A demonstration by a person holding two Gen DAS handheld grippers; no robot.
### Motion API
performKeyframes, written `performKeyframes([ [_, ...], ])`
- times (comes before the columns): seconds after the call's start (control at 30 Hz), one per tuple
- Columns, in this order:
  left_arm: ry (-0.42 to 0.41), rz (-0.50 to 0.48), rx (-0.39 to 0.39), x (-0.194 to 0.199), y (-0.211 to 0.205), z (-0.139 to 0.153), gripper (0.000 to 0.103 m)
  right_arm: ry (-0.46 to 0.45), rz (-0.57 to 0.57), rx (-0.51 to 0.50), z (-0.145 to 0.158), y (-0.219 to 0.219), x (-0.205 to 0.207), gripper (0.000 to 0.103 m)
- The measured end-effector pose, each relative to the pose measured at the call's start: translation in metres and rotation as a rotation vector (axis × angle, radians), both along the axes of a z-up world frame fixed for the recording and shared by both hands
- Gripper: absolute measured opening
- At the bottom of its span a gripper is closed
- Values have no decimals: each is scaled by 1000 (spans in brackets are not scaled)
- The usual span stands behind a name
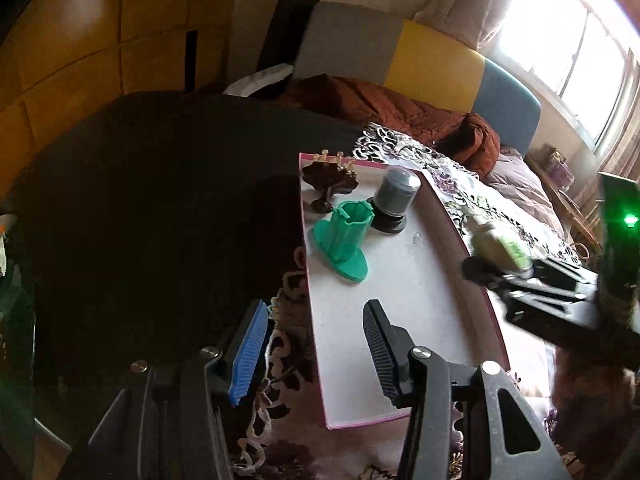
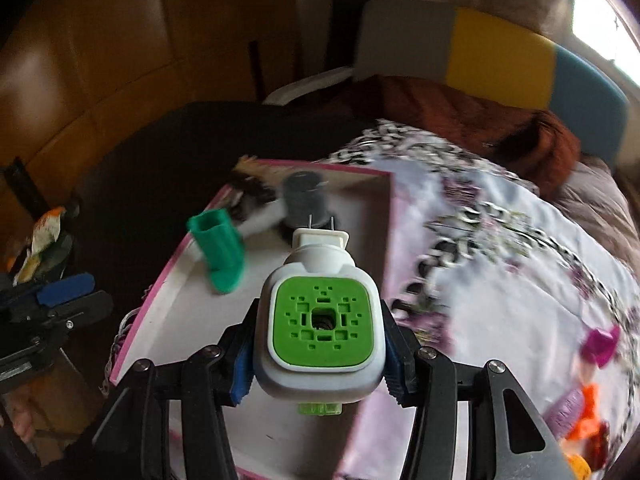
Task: Organize rigid objects
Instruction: 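Carry the white-and-green plug toward the tray with the right gripper, then lower the plug into the tray and open the right gripper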
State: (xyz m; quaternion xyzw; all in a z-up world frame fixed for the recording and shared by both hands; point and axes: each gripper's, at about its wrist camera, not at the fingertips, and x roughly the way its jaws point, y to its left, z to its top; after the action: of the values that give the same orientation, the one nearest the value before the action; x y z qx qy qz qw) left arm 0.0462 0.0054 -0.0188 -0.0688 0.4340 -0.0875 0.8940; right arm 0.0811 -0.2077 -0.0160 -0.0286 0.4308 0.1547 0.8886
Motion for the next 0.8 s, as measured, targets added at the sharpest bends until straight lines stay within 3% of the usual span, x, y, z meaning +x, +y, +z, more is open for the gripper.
performKeyframes([
  [0.2,4,7,5,1,5,-1,50,80,-10,-35,-27,25,28,52],
  [0.37,-1,3,11,1,4,1,50,124,-60,-150,-52,33,61,53],
  [0.57,-7,5,13,0,5,3,50,100,-81,-157,-56,28,67,59],
  [0.8,-14,-1,12,-3,5,7,50,85,-56,-121,-50,31,61,83],
])
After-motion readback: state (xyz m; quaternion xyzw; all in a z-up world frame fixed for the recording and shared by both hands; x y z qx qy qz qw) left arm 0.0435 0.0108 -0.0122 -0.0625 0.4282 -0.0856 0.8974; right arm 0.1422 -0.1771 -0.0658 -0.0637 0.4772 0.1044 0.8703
